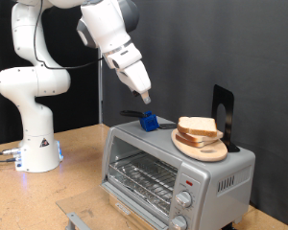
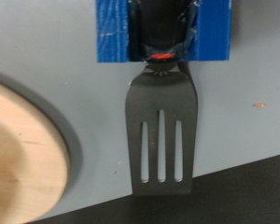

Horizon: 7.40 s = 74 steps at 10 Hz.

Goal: Make a piece of toast with the oven

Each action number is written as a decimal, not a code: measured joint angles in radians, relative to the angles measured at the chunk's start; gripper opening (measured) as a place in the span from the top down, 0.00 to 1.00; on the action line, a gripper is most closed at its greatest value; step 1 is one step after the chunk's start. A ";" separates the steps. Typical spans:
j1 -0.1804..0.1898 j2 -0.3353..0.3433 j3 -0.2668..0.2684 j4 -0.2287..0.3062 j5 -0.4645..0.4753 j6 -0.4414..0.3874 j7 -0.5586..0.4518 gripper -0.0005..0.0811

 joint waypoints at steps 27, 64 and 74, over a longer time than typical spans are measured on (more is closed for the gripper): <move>0.006 0.116 0.213 -0.088 0.127 0.219 0.077 0.33; -0.108 0.023 0.213 -0.085 0.098 0.096 -0.007 0.01; -0.109 0.048 0.258 -0.098 0.113 0.143 0.036 0.01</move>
